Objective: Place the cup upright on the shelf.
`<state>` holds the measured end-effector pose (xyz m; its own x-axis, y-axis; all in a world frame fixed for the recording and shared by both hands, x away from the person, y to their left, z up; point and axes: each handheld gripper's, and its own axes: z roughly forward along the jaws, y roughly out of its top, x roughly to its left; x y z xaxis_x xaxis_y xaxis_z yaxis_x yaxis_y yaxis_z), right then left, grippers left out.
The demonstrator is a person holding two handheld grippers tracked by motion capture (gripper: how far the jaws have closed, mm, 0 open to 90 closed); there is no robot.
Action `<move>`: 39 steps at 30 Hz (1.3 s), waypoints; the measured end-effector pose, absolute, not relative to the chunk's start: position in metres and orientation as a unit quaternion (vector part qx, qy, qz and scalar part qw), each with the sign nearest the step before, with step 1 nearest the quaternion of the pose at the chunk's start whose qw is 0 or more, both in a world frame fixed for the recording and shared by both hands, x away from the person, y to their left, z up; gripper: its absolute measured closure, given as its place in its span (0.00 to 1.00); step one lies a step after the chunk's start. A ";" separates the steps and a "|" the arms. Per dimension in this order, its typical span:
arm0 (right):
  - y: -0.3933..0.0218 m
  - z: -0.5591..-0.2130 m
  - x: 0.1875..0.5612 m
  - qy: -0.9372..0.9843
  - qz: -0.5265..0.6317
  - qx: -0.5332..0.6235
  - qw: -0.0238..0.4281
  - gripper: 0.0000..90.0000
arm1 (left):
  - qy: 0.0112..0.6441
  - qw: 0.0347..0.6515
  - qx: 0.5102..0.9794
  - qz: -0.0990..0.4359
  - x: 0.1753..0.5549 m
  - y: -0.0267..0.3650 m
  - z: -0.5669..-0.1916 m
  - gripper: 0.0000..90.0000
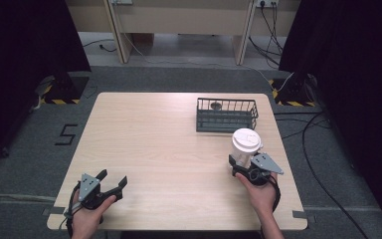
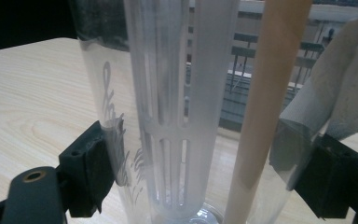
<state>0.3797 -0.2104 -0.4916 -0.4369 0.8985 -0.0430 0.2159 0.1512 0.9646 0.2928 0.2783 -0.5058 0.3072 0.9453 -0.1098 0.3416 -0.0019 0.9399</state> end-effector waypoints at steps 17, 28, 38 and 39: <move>-0.208 -0.476 0.393 0.680 0.501 0.411 0.343 0.20 | 0.504 0.495 0.639 0.304 0.293 0.278 -0.506 0.20; -0.209 -0.467 0.402 0.678 0.497 0.413 0.350 0.20 | 0.504 0.496 0.639 0.304 0.293 0.279 -0.506 0.20; -0.207 -0.459 0.411 0.674 0.498 0.417 0.352 0.20 | 0.504 0.496 0.639 0.304 0.293 0.278 -0.506 0.20; -0.207 -0.459 0.411 0.674 0.498 0.417 0.352 0.20 | 0.504 0.496 0.639 0.304 0.293 0.278 -0.506 0.20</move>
